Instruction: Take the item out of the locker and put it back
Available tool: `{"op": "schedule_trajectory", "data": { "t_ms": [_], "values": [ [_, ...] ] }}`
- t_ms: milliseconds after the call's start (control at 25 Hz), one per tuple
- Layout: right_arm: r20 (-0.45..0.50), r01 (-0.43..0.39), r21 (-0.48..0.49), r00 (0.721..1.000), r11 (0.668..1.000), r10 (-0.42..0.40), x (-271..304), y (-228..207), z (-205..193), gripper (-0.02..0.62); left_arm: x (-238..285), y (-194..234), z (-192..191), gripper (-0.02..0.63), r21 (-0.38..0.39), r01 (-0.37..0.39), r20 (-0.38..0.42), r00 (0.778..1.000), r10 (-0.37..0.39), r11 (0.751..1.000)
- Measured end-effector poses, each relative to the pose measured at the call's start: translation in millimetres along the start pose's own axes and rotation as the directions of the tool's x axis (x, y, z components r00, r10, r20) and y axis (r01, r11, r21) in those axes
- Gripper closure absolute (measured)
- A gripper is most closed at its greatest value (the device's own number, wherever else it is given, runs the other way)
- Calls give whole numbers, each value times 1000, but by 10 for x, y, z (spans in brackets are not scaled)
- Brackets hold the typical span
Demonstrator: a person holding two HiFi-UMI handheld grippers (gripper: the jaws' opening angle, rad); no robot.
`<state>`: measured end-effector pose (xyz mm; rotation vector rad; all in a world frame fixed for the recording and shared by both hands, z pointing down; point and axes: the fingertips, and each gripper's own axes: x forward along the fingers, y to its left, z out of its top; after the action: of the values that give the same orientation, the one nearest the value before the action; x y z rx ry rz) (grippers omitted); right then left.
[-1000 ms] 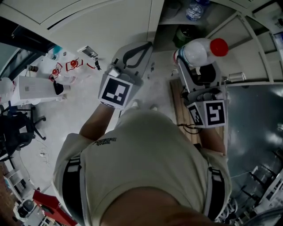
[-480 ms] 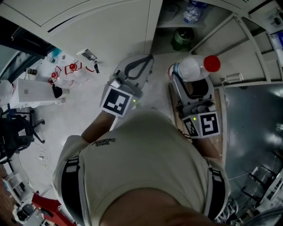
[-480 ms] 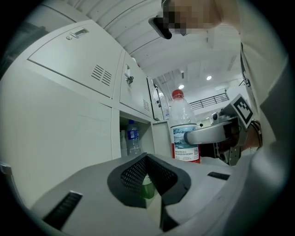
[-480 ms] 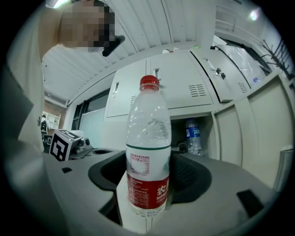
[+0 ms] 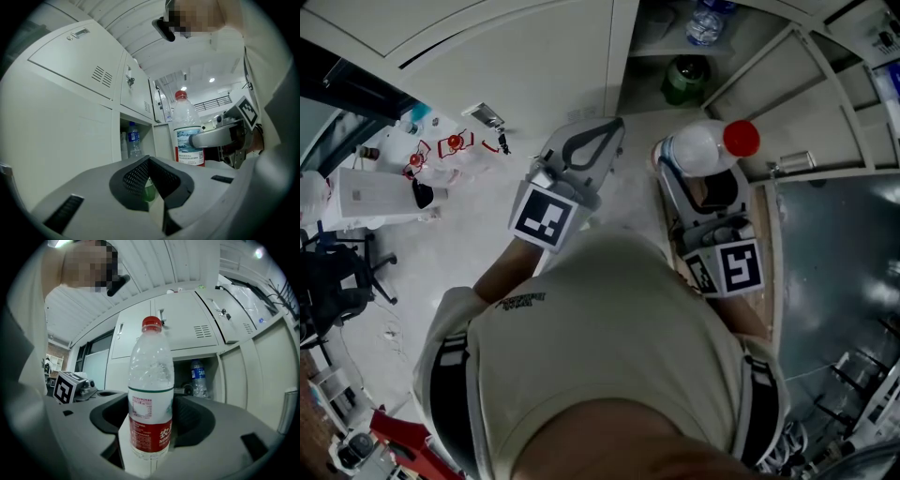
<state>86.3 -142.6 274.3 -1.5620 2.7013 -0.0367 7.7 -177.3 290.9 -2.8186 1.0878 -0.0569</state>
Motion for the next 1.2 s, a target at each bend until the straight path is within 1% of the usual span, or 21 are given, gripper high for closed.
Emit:
{"op": "schedule_trajectory", "data": {
  "t_ms": [120,320,480,880,1200],
  "values": [
    [7,-8,-16,1000,1000,8,-8,8,10,296,2,35,-45,594,-11,-17,-20,1000,16,1000],
    [8,-8,-5,1000,1000,8,6,-7,-15,296,12,13,-62,594,-12,-18,-11,1000,18,1000],
    [-22,-7,9,1000,1000,7,-7,-19,-85,296,17,17,-100,594,-17,-21,-23,1000,21,1000],
    [-45,-3,0,999,1000,3,-19,-89,-117,296,4,-26,-145,594,-23,-18,-37,999,18,1000],
    [-66,-21,3,998,1000,21,-9,-77,-164,296,-5,15,-124,594,-22,-41,-36,999,40,999]
  ]
}}
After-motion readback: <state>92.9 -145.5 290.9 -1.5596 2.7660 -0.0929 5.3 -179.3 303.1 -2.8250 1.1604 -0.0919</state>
